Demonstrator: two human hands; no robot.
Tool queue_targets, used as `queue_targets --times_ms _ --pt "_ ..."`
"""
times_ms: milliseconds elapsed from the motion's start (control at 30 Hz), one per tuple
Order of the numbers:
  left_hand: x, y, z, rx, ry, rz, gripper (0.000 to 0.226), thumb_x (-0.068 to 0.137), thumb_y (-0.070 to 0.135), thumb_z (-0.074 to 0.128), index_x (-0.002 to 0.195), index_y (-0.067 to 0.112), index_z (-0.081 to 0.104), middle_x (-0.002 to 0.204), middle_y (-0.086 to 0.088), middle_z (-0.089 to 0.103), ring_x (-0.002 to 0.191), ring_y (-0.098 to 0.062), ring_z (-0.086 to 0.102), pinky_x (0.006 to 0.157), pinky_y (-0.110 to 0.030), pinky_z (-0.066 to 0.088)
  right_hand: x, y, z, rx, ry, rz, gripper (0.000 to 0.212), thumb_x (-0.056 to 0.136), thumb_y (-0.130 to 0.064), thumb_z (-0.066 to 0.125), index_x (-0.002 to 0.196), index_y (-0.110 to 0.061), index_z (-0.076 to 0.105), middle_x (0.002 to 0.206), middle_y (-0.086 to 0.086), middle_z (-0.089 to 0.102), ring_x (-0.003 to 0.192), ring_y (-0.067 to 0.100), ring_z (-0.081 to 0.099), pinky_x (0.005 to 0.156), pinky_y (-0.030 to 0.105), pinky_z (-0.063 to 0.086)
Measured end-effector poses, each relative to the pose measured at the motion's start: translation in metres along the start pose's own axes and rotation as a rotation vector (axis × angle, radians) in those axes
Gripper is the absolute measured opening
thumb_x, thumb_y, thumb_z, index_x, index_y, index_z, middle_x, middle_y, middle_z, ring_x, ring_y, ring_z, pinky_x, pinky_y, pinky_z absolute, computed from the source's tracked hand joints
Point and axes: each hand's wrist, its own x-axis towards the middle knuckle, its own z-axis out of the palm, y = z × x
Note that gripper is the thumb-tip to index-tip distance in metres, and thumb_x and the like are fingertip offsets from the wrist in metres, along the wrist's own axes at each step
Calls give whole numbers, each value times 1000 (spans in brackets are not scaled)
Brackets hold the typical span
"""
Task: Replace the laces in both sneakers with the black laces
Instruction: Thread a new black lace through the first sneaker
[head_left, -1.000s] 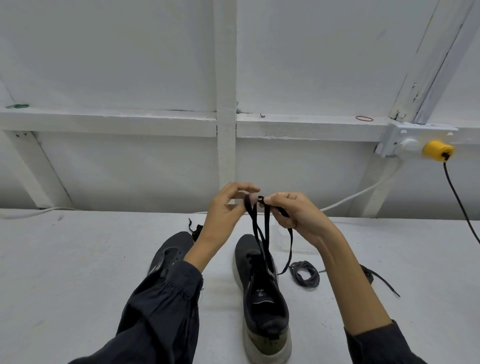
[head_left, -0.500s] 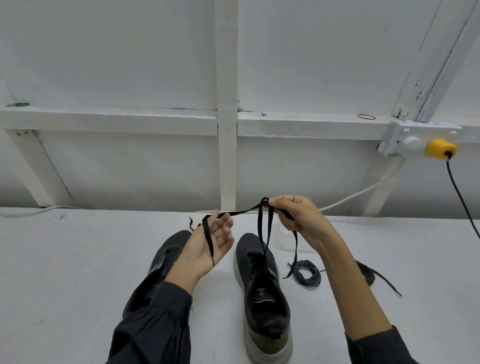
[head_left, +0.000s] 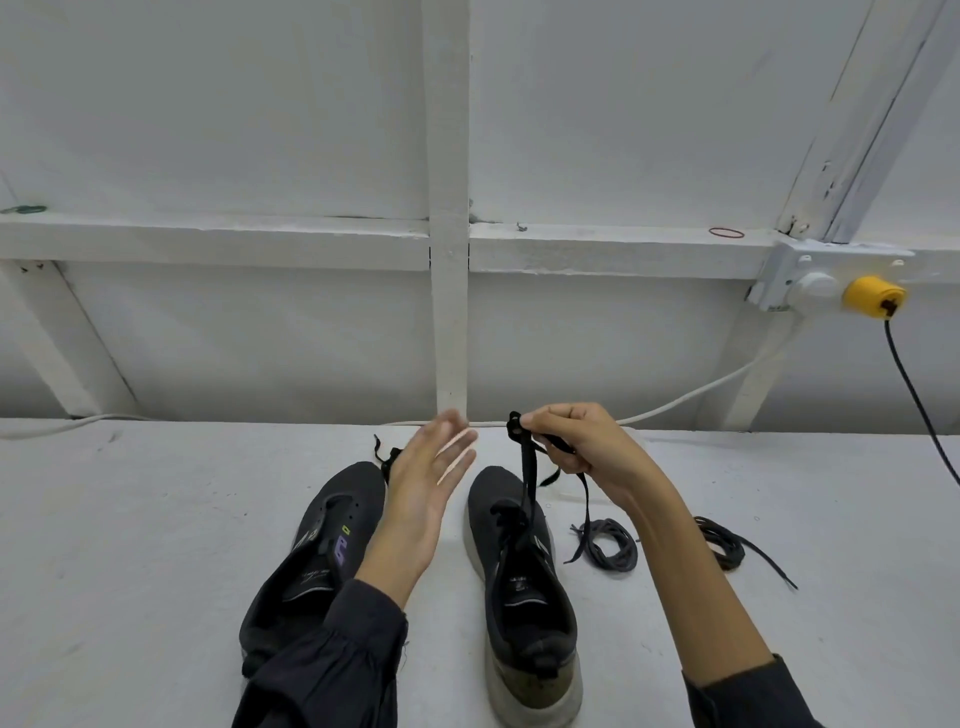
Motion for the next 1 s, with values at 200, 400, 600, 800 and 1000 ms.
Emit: queue_targets --times_ms 200,400,600,800,1000 --pt "-1 -8 16 677 -152 313 18 84 13 74 99 20 67 97 1 73 94 -12 68 89 -24 52 -1 1 4 -1 -66 -17 17 91 -19 65 75 -16 72 57 -5 34 50 11 24 47 21 17" --pt "5 7 8 668 -75 347 6 87 12 70 86 18 69 73 -1 71 64 -13 66 67 -22 49 -8 2 -9 -50 -75 -24 16 87 -11 70 101 -4 73 55 -10 42 50 10 27 48 19 20" --pt "7 41 -27 603 160 358 9 84 7 70 77 10 67 48 4 55 43 -13 50 59 -30 44 -28 16 -52 -89 48 31 15 83 6 64 89 -5 73 53 -2 35 49 13 27 45 19 21" --pt "9 46 -65 922 311 317 20 79 9 67 62 12 59 50 8 55 52 -19 53 59 -33 42 -48 46 -90 -327 123 207 24 82 14 53 86 -1 71 49 0 43 44 15 37 45 20 29" --pt "9 26 -70 1632 29 150 29 77 17 64 102 31 62 109 12 55 105 -12 51 82 -30 43 -48 64 -87 -870 -86 413 18 80 -13 72 93 -25 72 89 -7 66 78 9 60 63 17 43"
